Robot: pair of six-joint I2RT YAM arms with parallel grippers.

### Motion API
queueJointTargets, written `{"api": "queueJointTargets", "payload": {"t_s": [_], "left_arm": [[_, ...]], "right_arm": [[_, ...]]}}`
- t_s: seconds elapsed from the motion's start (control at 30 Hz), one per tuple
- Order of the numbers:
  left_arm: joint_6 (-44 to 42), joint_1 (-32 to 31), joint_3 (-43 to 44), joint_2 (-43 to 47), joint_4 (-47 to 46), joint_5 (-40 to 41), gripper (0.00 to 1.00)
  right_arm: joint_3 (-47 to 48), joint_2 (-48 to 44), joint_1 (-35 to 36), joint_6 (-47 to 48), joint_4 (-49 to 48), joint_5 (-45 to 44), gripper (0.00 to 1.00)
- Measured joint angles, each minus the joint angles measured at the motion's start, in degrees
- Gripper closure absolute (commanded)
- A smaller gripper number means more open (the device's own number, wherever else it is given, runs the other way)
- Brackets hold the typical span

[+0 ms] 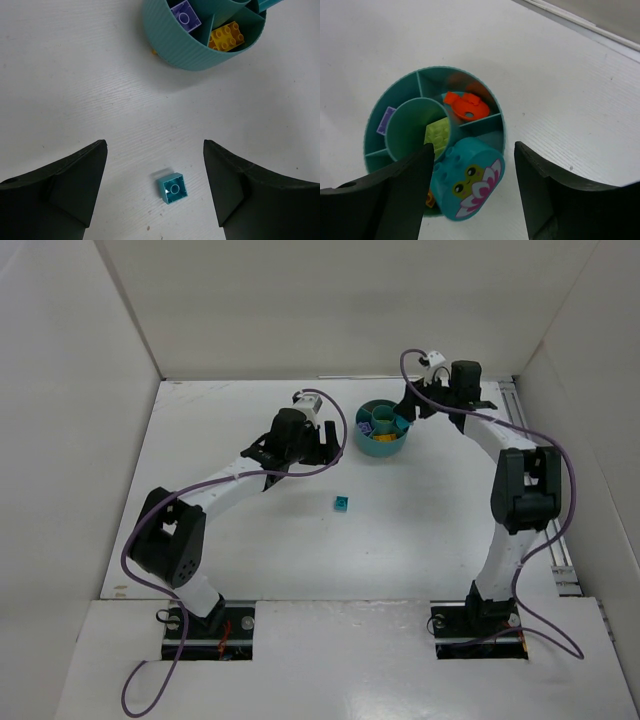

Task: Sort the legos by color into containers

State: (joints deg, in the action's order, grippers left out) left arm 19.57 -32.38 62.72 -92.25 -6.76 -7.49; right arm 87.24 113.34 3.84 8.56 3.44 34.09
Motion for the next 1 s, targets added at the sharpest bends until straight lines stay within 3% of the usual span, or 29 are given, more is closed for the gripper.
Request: {"api": "queueJointTargets", "payload": {"t_s": [0.1, 0.17, 0.33, 0.77, 1.0], "left_arm": [[0.0, 0.0, 0.0, 0.0, 0.0, 0.0, 0.26], [0.0, 0.0, 0.0, 0.0, 0.0, 0.0, 0.26], [0.0, 0.0, 0.0, 0.0, -0.2, -0.3, 0.26], [0.0, 0.0, 0.0, 0.0, -0.2, -0.5, 0.26], [0.0, 0.0, 0.0, 0.0, -0.2, -0.7, 0.26]], "right_arm": [[-3.5, -5.0, 0.2, 3.8, 0.3, -0.1, 0.25], [-4.9, -8.1, 0.4, 6.8, 0.2, 0.0, 0.13], [-7.7, -12.4, 2.1, 15.2, 0.4, -1.7, 0.11], [-12.4, -12.7, 8.6, 23.6, 4.3, -16.7, 0.11], [-13.0, -12.6, 8.6, 23.6, 4.6, -21.7, 0.2]]}}
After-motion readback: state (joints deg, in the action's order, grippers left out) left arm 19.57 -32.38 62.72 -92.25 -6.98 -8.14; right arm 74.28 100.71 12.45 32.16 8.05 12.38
